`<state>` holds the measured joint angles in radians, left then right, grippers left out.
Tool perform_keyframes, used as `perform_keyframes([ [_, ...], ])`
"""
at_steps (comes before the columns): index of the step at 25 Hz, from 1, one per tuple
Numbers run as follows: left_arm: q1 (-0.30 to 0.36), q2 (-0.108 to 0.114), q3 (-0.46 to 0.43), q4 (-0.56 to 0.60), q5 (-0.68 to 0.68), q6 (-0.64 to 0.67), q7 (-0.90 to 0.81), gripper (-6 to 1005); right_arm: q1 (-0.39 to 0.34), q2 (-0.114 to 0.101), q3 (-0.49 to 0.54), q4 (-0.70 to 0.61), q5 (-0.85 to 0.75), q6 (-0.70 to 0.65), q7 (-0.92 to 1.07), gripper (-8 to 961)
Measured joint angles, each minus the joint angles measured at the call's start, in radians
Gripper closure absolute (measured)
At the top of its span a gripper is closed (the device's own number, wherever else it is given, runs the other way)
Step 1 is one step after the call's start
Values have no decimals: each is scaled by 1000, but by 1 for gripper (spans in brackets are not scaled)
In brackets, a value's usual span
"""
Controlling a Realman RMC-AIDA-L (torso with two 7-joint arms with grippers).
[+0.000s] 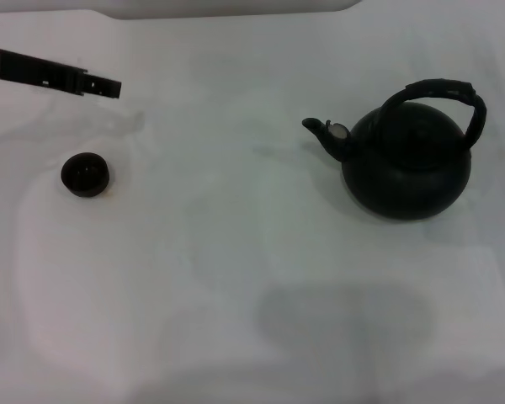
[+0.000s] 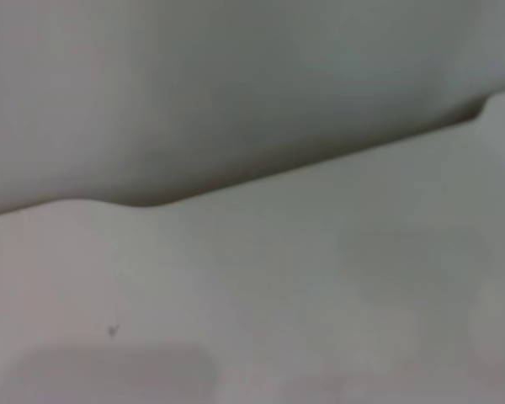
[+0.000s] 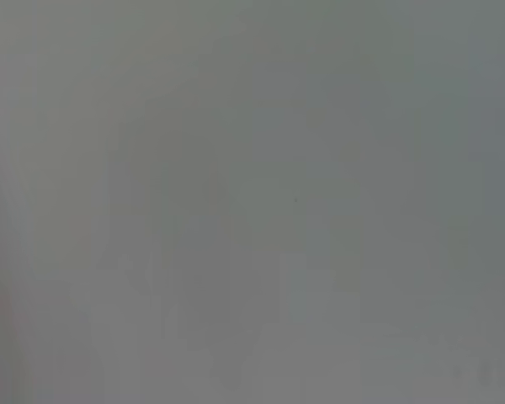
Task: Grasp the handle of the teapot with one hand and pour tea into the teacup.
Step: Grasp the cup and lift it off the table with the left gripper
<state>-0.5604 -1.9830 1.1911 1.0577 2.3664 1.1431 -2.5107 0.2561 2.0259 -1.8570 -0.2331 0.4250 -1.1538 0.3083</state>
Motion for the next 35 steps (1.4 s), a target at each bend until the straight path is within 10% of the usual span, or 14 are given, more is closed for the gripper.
perform_keyframes([
  [16, -4, -65, 1, 34, 216, 65, -35, 157, 1, 0, 3, -2, 2, 0, 0, 112],
  [35, -7, -82, 8, 8, 231, 57, -42, 156, 3, -1, 3, -2, 3, 1, 0, 116],
])
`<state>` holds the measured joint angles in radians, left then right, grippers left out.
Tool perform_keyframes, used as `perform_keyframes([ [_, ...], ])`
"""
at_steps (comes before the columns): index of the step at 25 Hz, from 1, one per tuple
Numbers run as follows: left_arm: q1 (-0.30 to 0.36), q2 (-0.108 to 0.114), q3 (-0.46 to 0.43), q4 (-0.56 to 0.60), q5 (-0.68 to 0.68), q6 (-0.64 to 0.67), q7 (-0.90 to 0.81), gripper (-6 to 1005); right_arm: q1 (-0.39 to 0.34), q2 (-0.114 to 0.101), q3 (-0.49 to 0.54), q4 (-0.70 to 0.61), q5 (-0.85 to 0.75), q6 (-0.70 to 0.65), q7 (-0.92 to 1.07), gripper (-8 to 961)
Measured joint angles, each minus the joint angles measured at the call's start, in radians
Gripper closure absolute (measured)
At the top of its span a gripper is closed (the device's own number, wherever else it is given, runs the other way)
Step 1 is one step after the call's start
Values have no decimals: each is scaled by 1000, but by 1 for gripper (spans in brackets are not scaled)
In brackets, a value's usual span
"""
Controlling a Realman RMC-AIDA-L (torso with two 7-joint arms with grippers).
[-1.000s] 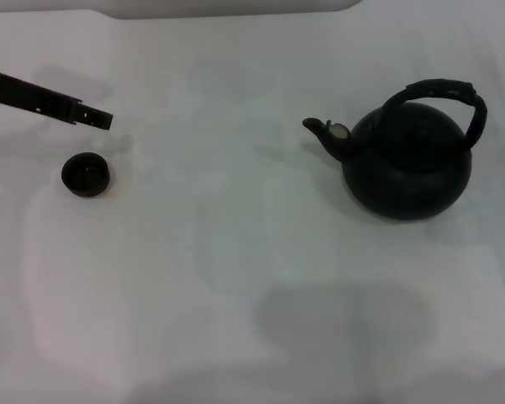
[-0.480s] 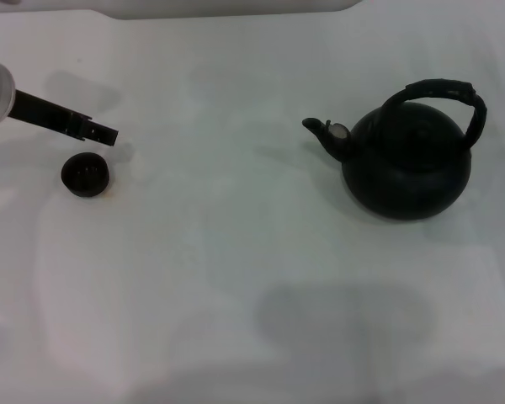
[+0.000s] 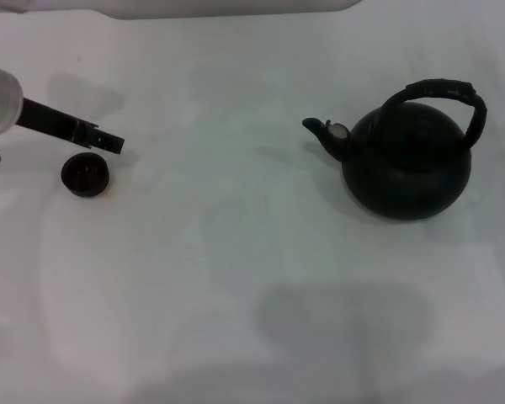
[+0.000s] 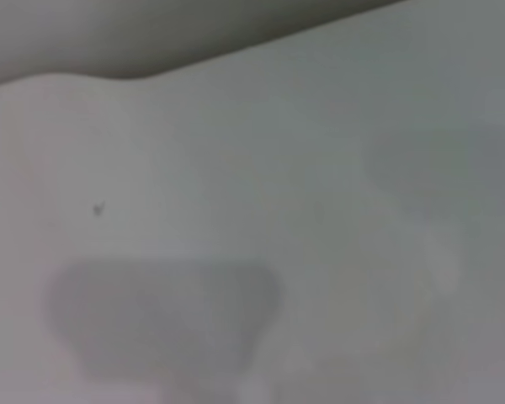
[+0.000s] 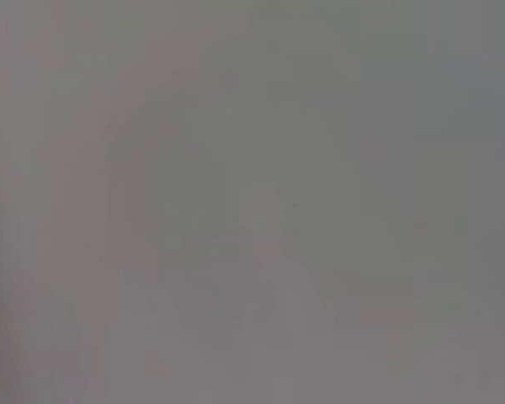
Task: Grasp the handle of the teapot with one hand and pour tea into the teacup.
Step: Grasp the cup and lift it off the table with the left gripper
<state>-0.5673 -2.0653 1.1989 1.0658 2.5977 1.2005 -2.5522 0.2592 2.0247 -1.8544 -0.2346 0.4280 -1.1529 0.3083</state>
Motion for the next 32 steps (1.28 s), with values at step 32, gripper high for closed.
perform_keyframes([
  [32, -20, -2, 25, -16, 54, 67, -17, 160, 2, 0, 0, -4, 13, 1, 0, 121],
])
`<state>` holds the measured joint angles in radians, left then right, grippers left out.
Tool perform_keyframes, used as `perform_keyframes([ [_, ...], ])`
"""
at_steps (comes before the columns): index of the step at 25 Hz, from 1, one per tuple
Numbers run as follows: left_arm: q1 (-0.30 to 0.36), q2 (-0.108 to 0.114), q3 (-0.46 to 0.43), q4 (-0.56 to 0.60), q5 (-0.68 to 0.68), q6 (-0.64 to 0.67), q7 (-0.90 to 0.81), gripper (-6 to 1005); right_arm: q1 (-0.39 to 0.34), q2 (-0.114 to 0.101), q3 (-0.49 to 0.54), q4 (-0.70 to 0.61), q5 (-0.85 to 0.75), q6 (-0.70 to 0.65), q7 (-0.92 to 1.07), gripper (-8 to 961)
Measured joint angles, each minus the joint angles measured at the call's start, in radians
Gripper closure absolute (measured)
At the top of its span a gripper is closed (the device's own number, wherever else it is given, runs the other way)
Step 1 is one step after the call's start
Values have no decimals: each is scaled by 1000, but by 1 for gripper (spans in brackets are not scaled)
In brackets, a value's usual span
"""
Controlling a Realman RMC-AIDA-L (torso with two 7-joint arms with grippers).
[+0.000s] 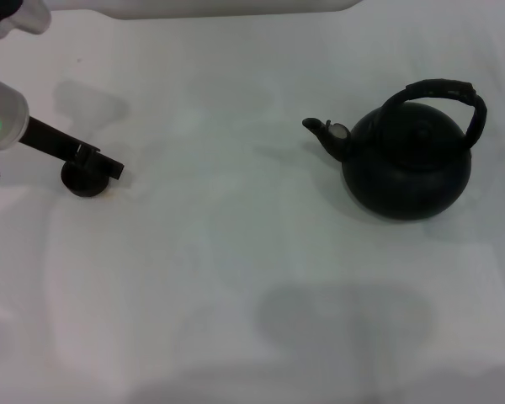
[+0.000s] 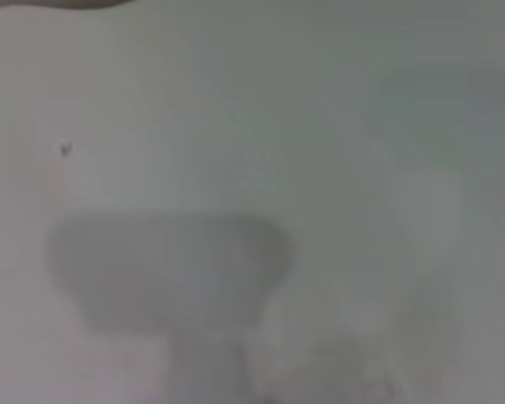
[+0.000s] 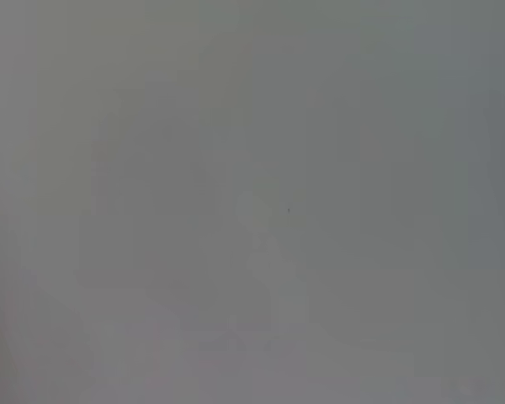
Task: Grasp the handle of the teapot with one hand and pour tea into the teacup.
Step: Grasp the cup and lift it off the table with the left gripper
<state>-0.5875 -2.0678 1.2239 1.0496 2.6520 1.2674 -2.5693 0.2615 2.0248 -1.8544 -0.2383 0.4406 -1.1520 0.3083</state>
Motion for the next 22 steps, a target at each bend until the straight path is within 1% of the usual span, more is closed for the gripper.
perform_keyframes([
  [17, 0, 3, 5, 2, 10, 35, -27, 166, 9, -1, 0, 5, 11, 0, 0, 124],
  [22, -3, 2, 10, -3, 17, 53, -26, 213, 8, -2, 0, 5, 11, 0, 0, 125],
])
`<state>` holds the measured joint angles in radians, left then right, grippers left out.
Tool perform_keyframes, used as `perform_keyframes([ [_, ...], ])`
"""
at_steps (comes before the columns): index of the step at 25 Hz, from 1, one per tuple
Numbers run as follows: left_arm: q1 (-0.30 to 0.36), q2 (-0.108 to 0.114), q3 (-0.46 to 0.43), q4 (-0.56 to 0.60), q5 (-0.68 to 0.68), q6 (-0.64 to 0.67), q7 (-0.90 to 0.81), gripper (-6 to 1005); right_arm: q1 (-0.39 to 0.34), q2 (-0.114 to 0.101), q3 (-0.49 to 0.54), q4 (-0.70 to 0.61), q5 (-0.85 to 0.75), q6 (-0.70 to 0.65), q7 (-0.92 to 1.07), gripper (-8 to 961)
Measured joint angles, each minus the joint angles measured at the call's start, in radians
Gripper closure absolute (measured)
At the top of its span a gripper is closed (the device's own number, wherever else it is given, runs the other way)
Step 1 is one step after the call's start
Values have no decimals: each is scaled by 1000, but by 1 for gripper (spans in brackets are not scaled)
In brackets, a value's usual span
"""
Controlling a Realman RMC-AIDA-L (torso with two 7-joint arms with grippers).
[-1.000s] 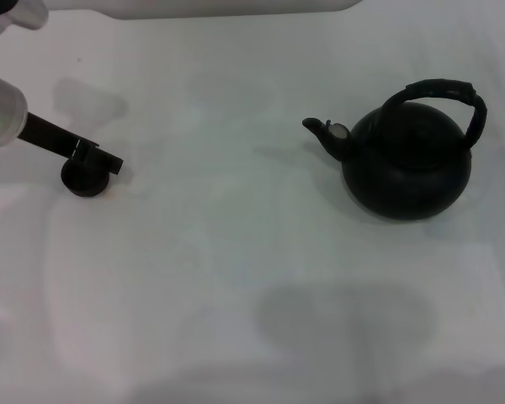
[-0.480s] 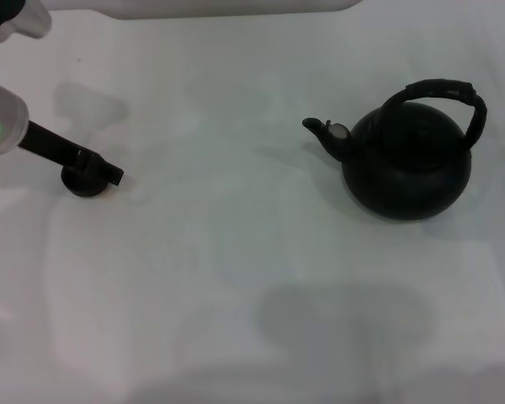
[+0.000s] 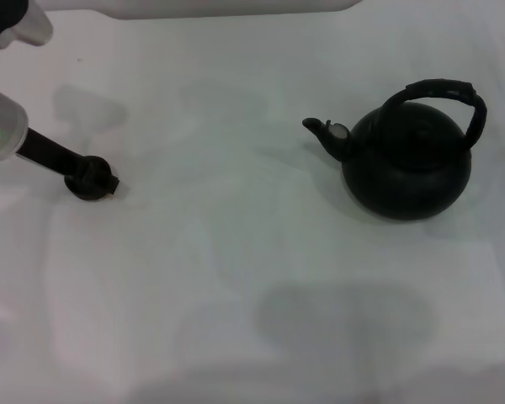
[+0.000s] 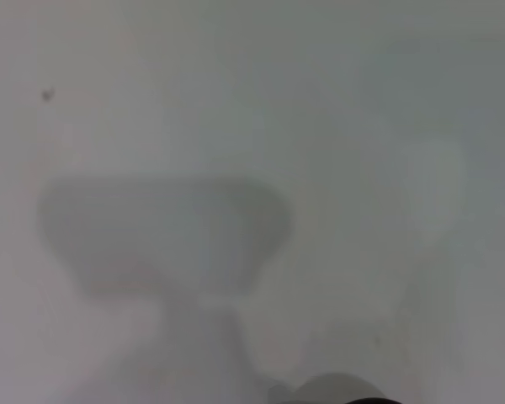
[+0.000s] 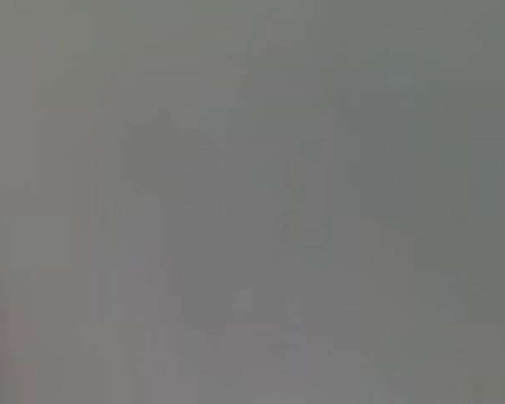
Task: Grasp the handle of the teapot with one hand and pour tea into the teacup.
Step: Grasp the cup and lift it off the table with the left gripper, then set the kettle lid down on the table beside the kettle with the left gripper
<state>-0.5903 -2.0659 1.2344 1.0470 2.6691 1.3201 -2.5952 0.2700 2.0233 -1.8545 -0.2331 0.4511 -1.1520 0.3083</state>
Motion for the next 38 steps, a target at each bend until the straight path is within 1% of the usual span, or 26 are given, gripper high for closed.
perform_keyframes([
  [6, -14, -1, 4, 10, 0, 23, -2, 270, 0, 0, 0, 0, 0, 0, -2, 126],
  [10, -41, -3, 6, 33, -2, 50, -2, 292, 1, -1, 0, 0, 0, -1, -6, 126],
  [12, -58, -4, 22, 52, -9, 60, -2, 298, 1, -1, 0, 0, 0, -2, -6, 127],
  [18, -114, -9, 143, 70, -35, 46, -5, 298, 3, -2, 0, 0, 0, -2, -3, 128],
  [19, -134, -9, 190, 66, -64, 32, -5, 298, 4, -2, 0, 0, 0, -2, -3, 128],
  [20, -134, -9, 190, 66, -64, 32, -5, 298, 4, -2, 0, 0, 0, -2, -3, 128],
  [25, -165, -10, 306, 62, -122, 3, -3, 298, 8, -2, 0, -2, 0, -1, -2, 129],
  [30, -173, -11, 431, 70, -167, -22, -1, 298, 13, -2, 0, -2, 0, 0, -2, 130],
  [32, -177, -11, 464, 71, -176, -30, -1, 298, 14, -2, 0, -3, 0, 0, -2, 130],
  [38, -177, -14, 509, 64, -183, -51, -1, 299, 15, -2, 0, -6, 0, 0, -1, 131],
])
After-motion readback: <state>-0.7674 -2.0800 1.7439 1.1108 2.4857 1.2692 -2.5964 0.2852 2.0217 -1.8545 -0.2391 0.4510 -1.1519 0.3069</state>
